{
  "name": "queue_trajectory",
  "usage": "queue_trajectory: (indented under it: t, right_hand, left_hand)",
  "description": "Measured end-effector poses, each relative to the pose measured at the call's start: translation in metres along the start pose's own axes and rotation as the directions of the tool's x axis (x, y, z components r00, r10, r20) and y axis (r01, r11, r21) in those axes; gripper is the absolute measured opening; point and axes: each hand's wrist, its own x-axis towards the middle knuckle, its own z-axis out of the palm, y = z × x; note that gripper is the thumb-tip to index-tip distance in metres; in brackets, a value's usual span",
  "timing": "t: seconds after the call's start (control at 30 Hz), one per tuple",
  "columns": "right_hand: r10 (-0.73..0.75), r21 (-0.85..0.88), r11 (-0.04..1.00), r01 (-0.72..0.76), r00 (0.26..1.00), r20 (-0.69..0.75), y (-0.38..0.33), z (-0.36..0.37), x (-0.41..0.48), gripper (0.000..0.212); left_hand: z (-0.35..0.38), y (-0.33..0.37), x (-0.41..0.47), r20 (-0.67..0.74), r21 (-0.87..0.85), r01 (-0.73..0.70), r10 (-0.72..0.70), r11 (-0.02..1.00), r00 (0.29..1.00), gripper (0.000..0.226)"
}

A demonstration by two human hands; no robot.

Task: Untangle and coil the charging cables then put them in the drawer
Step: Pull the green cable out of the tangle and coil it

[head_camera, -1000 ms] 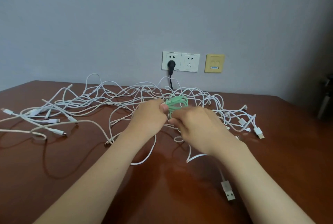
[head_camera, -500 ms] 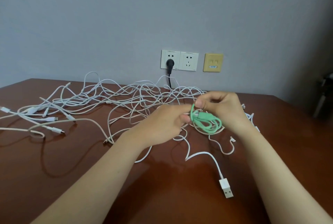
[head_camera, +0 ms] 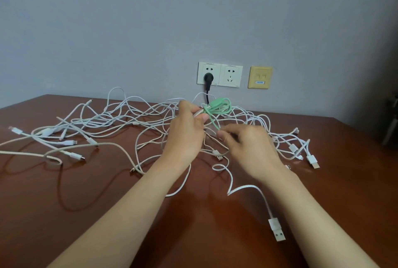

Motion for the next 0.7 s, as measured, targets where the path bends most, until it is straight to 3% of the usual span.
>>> queue_trajectory:
  t: [0.07,0.2,0.33,0.43,0.57,0.7]
  right_hand:
    - [-0.123,-0.143,0.981,0.131,0.990,0.066,-0.005,-0.001,-0.003,0.024]
    - [-0.210,-0.154,0.961,0.231,0.967,0.145,-0.008,-0.009,-0.005,0.024]
    - [-0.196,-0.132,0.971,0.199,0.980,0.038,-0.007,-0.016,-0.004,0.021]
    - [-0.038,0.102,0.994,0.041,0.999,-0.033,0.004,-0.016,0.000,0.014]
    - [0.061,0.386,0.919,-0.083,0.996,0.069,0.014,-0.022,0.003,0.023]
    - [0.178,0.653,0.726,-0.216,0.976,0.125,0.019,-0.030,0.005,0.011]
  left_hand:
    - [-0.002,-0.003,0.001,-0.005,0.053,-0.041,0.042,0.998,0.999,0.009]
    - [-0.002,-0.007,-0.001,0.066,0.210,-0.114,0.102,0.971,0.993,0.011]
    - [-0.002,-0.004,-0.005,0.181,0.338,-0.259,0.207,0.905,0.961,0.007]
    - [-0.001,-0.001,-0.009,0.313,0.394,-0.398,0.287,0.828,0.906,0.023]
    - [-0.001,0.004,-0.014,0.488,0.368,-0.530,0.327,0.764,0.809,0.030]
    - [-0.002,0.008,-0.014,0.505,0.055,-0.348,0.275,0.936,0.818,0.035]
